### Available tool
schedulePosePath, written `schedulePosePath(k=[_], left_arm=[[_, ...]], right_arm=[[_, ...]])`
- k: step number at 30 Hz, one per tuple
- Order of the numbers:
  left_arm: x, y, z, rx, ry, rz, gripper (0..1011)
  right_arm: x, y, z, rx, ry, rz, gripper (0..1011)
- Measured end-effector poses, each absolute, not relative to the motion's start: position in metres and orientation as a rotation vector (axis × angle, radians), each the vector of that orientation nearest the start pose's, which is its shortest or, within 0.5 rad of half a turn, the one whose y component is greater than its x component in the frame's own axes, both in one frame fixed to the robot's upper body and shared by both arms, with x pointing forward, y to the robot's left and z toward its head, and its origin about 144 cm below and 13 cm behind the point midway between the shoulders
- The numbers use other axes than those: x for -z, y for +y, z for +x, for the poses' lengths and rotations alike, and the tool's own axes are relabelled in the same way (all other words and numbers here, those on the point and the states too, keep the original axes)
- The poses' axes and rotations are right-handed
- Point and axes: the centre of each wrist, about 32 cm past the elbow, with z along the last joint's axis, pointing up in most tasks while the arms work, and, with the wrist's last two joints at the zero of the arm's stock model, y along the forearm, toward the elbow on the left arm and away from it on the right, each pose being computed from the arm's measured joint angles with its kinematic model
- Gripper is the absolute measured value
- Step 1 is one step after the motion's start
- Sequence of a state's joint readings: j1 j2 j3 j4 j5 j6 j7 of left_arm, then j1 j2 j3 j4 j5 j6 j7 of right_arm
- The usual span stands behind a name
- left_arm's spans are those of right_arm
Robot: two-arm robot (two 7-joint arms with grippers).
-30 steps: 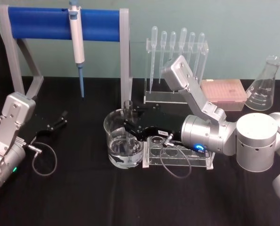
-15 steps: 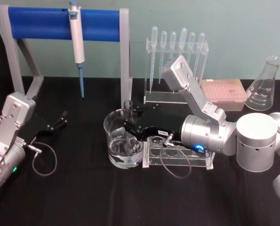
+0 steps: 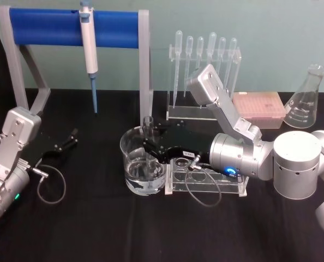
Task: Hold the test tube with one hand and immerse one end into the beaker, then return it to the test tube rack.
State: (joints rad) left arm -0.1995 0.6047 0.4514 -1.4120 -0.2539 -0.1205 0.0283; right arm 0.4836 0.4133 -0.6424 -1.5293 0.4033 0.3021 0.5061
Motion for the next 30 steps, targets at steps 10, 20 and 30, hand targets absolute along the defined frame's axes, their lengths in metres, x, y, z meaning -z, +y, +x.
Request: schedulePosePath(k=[10, 20, 30], left_arm=[[-1.1398, 0.3097, 0.4886, -1.248, -0.285, 0.305, 1000], [-1.1398, 0.3097, 0.4886, -1.248, -0.285, 0.304, 1000], [-1.1398, 0.3097, 0.4886, -1.248, -0.285, 0.304, 1000]], right_arm=[[-1.2374, -0.1733, 0.5335, 0.539, -0.022, -0.266, 227], [-1.2374, -0.1733, 0.5335, 0.539, -0.023, -0.266, 226], [-1.2374, -0.1733, 0.5335, 0.539, -0.022, -0.265, 226]])
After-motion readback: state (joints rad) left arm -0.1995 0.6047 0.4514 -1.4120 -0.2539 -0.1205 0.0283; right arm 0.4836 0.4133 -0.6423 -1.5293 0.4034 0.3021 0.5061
